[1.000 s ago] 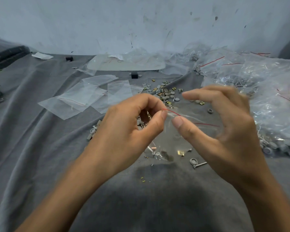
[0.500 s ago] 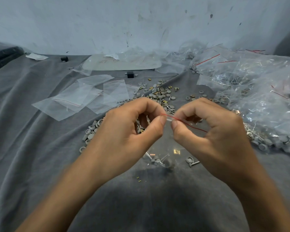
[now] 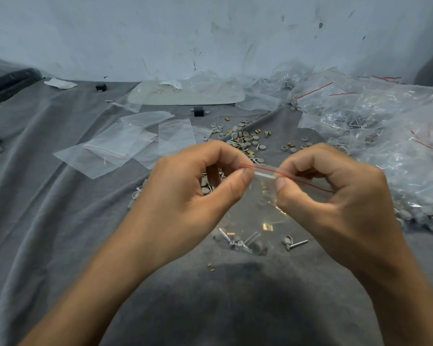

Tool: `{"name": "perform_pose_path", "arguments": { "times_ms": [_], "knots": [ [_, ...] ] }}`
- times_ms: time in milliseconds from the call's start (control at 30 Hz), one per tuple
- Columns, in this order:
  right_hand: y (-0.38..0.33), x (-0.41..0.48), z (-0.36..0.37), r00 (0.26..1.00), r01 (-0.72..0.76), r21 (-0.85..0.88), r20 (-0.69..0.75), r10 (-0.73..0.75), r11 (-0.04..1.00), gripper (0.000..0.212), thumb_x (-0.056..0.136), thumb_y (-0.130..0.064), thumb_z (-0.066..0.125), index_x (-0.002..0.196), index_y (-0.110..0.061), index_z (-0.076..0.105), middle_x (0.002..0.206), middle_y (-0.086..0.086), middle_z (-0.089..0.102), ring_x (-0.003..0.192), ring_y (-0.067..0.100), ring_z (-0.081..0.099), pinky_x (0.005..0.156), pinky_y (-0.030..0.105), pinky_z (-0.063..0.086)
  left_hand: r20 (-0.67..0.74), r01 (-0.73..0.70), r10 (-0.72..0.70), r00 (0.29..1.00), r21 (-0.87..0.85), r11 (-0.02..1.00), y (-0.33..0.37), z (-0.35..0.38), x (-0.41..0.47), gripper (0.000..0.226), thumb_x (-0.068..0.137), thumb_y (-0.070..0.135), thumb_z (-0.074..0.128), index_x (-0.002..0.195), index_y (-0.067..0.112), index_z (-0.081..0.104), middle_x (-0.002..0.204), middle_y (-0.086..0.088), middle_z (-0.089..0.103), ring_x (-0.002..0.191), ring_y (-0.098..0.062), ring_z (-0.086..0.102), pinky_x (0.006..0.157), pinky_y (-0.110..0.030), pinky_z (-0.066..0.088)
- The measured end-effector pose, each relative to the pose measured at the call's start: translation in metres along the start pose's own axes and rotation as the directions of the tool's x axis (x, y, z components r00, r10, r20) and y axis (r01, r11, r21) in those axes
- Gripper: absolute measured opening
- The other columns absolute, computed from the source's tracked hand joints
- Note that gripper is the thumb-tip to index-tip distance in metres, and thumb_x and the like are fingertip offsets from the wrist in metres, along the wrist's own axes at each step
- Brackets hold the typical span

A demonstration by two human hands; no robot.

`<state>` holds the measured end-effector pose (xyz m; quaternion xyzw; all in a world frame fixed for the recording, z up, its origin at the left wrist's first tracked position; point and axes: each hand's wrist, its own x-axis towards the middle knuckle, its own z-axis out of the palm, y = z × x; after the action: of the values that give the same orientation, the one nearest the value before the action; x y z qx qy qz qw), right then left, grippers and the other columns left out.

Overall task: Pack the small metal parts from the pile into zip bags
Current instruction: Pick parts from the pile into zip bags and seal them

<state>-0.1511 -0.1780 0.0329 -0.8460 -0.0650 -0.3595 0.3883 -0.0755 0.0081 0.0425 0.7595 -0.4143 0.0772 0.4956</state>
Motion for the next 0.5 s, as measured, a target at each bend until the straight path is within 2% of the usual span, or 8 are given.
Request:
{"name": "perform_pose_path", "arguments": {
  "times_ms": [100, 200, 300, 367, 433, 500],
  "knots": [
    [0.002, 0.0, -0.004, 1.0, -0.007, 0.012, -0.015, 0.007, 1.0, 0.007, 0.08, -0.016, 0.071, 0.077, -0.021, 0.068, 0.078, -0.009, 0.068, 0.073, 0.014, 0.064, 0.069, 0.02, 0.047, -0.044, 0.01, -0.011, 0.999, -0.016, 1.0, -0.002, -0.004, 0.001, 0.001, 0.091, 0.031, 0.069, 0.091, 0.031, 0.07, 0.073, 0.02, 0.064, 0.059, 0.0, 0.051, 0.057, -0.012, 0.04],
    [0.004, 0.001, -0.008, 0.999, -0.017, 0.013, -0.03, 0.017, 1.0, 0.008, 0.08, -0.017, 0.071, 0.076, -0.022, 0.067, 0.076, -0.009, 0.067, 0.072, 0.012, 0.062, 0.069, 0.019, 0.047, -0.062, 0.02, -0.022, 0.998, -0.019, 1.0, -0.003, -0.007, 0.001, 0.002, 0.089, 0.032, 0.069, 0.091, 0.032, 0.07, 0.077, 0.008, 0.067, 0.059, -0.006, 0.052, 0.056, -0.015, 0.042],
    [0.008, 0.001, -0.012, 0.999, -0.029, -0.01, -0.038, 0.028, 1.0, 0.008, 0.08, -0.017, 0.071, 0.076, -0.022, 0.067, 0.076, -0.01, 0.067, 0.071, 0.014, 0.06, 0.069, 0.022, 0.047, -0.091, 0.032, -0.032, 0.995, 0.0, 0.999, -0.005, -0.011, 0.002, 0.002, 0.088, 0.037, 0.068, 0.089, 0.035, 0.069, 0.077, -0.003, 0.066, 0.062, -0.023, 0.056, 0.055, -0.033, 0.046],
    [0.011, 0.001, -0.015, 0.998, -0.029, -0.016, -0.049, 0.028, 0.999, 0.007, 0.08, -0.017, 0.071, 0.076, -0.022, 0.067, 0.076, -0.01, 0.067, 0.071, 0.015, 0.06, 0.069, 0.024, 0.048, -0.102, 0.03, -0.027, 0.994, 0.025, 0.999, -0.006, -0.014, 0.002, 0.004, 0.088, 0.04, 0.067, 0.088, 0.037, 0.069, 0.077, -0.003, 0.066, 0.063, -0.027, 0.057, 0.058, -0.04, 0.044],
    [0.014, 0.002, -0.015, 0.998, -0.031, -0.02, -0.053, 0.03, 0.999, 0.007, 0.08, -0.017, 0.071, 0.076, -0.022, 0.068, 0.077, -0.01, 0.067, 0.07, 0.015, 0.061, 0.068, 0.027, 0.049, -0.114, 0.026, -0.021, 0.993, 0.045, 0.999, -0.006, -0.014, 0.003, 0.005, 0.087, 0.04, 0.067, 0.089, 0.036, 0.069, 0.077, -0.003, 0.066, 0.063, -0.028, 0.057, 0.059, -0.042, 0.044],
    [0.018, 0.001, -0.016, 0.998, -0.04, -0.012, -0.054, 0.039, 0.999, 0.006, 0.08, -0.017, 0.071, 0.076, -0.021, 0.068, 0.075, -0.011, 0.067, 0.07, 0.016, 0.061, 0.068, 0.027, 0.049, -0.122, 0.032, -0.028, 0.992, 0.033, 0.999, -0.008, -0.016, 0.003, 0.005, 0.089, 0.037, 0.069, 0.09, 0.033, 0.07, 0.077, -0.001, 0.066, 0.057, -0.024, 0.056, 0.052, -0.038, 0.043]
  ]
}}
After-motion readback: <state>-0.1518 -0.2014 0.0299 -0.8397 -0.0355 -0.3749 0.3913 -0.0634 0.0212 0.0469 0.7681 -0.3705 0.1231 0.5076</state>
